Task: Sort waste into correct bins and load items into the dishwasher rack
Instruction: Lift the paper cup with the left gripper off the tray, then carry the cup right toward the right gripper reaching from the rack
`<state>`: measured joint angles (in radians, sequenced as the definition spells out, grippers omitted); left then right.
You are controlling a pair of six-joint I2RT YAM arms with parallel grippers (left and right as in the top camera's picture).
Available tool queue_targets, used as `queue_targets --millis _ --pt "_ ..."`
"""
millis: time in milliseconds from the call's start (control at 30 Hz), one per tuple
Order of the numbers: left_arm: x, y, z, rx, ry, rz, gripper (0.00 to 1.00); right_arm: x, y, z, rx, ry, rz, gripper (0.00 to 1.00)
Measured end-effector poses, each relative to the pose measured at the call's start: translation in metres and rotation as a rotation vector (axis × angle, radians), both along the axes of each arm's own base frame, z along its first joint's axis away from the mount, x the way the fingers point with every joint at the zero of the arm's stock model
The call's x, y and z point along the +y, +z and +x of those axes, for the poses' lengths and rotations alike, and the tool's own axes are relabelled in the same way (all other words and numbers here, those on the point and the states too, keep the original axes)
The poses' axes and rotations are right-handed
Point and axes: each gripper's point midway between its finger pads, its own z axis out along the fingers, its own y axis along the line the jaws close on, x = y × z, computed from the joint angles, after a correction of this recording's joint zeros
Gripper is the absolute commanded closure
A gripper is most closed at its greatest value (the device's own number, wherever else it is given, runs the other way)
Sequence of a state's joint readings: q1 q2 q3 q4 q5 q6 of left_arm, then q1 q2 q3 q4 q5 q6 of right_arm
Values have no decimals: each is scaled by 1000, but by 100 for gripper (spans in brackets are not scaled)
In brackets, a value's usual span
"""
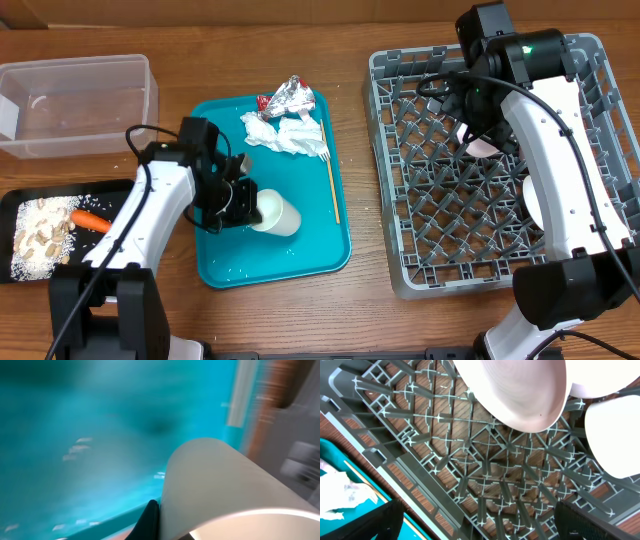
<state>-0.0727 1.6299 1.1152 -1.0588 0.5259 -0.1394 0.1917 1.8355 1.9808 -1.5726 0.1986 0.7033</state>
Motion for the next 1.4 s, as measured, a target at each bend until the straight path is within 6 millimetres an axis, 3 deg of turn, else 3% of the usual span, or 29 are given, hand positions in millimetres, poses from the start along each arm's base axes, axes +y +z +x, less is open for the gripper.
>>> queue_targets --millis 133,300,400,500,667,800,933,1133,1400 --pt "-17 38 17 -88 -9 -242 96 0 0 0 0 0 0 0" --pt "-6 77 34 -181 66 -510 96 1 0 1 -5 -3 5 0" --pt "-3 94 39 -215 92 -620 96 8 3 14 -58 -4 44 0" --pt "-9 111 39 -227 94 -723 96 22 6 26 -103 9 122 0" --pt "-15 140 42 -267 84 -892 96 59 8 23 -81 139 310 0" --pt "-16 151 43 -261 93 -958 96 109 25 16 -90 346 574 0" --pt "-16 156 42 -226 115 -992 96 144 48 3 -95 495 794 0" --pt "-15 159 45 -194 138 -1010 96 167 72 -14 -100 624 983 0" --pt "-7 163 46 -192 169 -1015 96 173 81 -20 -113 684 1040 0"
